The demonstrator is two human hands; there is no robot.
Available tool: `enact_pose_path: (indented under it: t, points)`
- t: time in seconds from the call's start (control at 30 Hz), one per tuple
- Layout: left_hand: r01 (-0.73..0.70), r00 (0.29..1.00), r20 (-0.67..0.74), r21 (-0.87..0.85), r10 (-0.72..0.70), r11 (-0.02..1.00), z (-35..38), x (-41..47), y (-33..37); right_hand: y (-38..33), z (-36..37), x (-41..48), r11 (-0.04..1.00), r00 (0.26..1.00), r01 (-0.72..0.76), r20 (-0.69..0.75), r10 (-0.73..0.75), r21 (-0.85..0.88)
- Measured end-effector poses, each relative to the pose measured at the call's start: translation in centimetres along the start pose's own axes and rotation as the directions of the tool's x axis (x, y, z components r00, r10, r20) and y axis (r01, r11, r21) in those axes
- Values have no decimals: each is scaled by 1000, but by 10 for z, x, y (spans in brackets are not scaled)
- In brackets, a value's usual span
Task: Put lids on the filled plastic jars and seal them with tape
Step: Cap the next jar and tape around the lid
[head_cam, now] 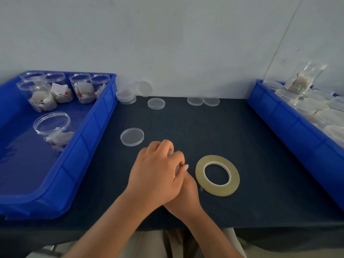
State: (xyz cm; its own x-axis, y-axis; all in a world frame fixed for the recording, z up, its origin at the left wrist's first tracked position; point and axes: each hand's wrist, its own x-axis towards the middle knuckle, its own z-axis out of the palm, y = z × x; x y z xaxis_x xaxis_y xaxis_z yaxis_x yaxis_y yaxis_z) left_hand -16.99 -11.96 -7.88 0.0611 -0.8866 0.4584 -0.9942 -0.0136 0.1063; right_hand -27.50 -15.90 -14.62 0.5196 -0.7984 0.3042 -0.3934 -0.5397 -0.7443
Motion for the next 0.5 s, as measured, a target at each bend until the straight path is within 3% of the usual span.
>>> enact_pose_path:
  t: [0.1, 0.2, 0.37, 0.5]
  points:
    - [-82, 997, -7, -56, 81, 995, -2, -1, -11, -2, 1, 0, 999, 999, 37, 4, -37, -31]
    - [-43, 998, 36, -124, 48, 991, -7, 0, -14, -3, 1, 1, 998, 999, 27, 28, -28, 55]
    - [273, 962, 25, -49, -272, 961, -7, -10, 10, -4, 1, -4, 975, 999, -40, 21, 37, 221]
    - [454, 887, 85, 8, -453, 891, -3, -9, 16, -6, 4, -6, 993, 999, -46, -3, 47, 112]
